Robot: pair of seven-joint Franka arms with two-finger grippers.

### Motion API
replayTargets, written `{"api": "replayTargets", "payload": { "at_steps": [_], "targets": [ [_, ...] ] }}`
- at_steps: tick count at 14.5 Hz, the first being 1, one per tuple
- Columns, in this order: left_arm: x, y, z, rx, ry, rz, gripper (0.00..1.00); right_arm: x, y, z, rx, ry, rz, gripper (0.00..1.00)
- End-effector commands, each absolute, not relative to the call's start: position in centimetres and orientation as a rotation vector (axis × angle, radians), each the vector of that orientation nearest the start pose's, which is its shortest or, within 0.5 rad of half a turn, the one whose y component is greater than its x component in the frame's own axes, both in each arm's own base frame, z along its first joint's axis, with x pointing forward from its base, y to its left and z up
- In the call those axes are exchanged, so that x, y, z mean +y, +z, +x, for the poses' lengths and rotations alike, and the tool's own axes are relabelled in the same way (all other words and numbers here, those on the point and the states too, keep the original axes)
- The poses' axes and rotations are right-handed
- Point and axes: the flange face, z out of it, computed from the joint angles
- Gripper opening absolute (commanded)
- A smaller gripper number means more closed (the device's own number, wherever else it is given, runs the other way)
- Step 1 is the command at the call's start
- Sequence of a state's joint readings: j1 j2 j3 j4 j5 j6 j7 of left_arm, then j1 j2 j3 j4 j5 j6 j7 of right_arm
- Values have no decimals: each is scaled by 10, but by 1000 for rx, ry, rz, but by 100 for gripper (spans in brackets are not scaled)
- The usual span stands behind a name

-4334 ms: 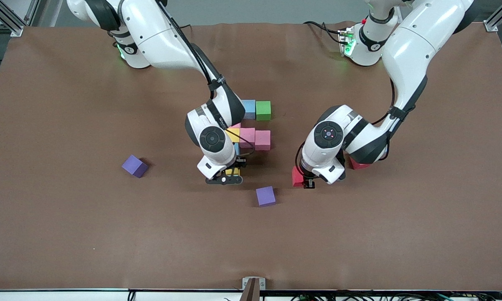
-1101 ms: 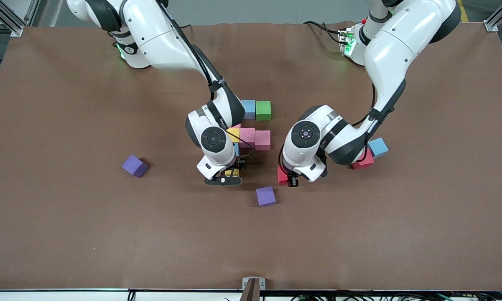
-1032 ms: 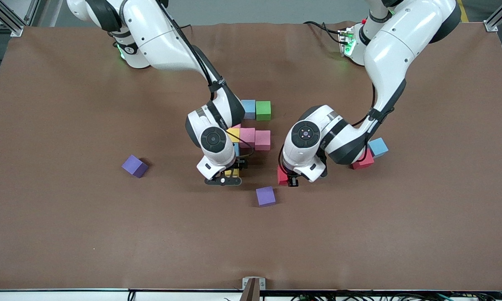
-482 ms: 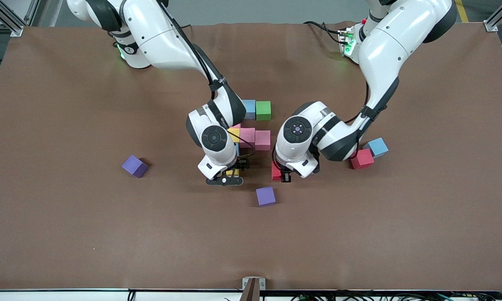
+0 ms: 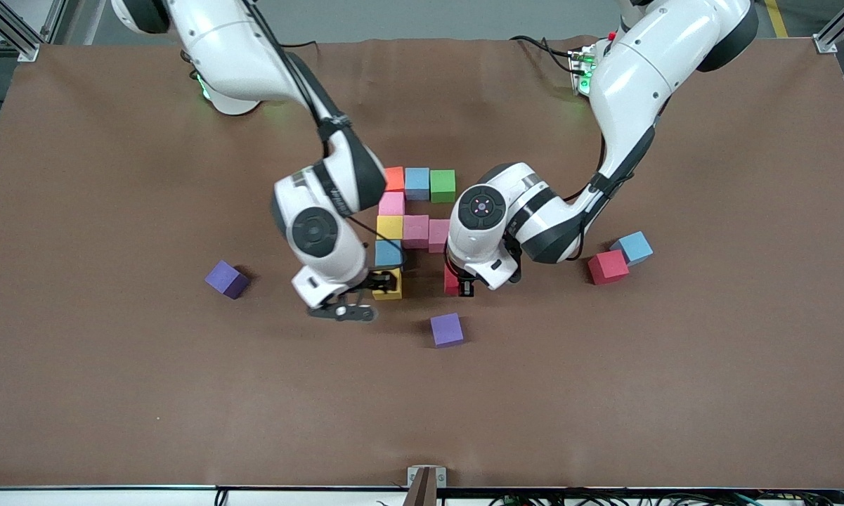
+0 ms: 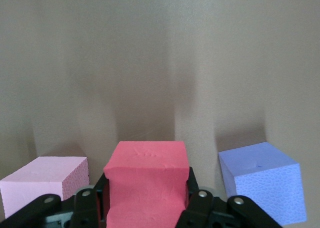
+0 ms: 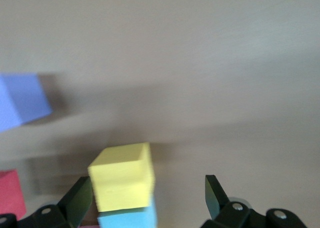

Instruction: Arrange 11 blocks into digit 3

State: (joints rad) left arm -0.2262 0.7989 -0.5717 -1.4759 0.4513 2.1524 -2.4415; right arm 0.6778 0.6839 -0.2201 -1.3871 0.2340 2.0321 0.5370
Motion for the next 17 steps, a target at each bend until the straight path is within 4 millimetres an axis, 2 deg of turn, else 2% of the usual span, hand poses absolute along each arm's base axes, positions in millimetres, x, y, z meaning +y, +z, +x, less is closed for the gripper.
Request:
{"api": "replayTargets", "payload": {
  "at_steps": [1,2,5,7,9,11,13,16,17],
  "targets": [
    [-462,250,563,-2215,73,-2259,33,280,340,653,394,123,-3092,100],
    [-471,249,564,-2238,80,-2250,33,247,345,665,461,108,-3099,100],
    [-491,234,561,-2234,10,-2253,33,190,355,674,589,92,-3120,100],
    [-499,229,563,-2265,20,-2272,33,144,355,670,695,93,-3131,100],
    [-508,230,561,-2283,25,-2316,34,116,354,662,762,119,-3122,100],
    [-509,225,563,-2294,23,-2330,34,84,353,646,832,111,-3090,100],
    [-512,221,563,-2304,33,-2349,34,63,339,627,874,83,-3061,100],
    [-510,216,568,-2329,29,-2360,34,39,298,598,931,23,-3039,100],
    [-515,214,564,-2320,31,-2366,34,34,282,588,942,-8,-3037,100]
  ]
}}
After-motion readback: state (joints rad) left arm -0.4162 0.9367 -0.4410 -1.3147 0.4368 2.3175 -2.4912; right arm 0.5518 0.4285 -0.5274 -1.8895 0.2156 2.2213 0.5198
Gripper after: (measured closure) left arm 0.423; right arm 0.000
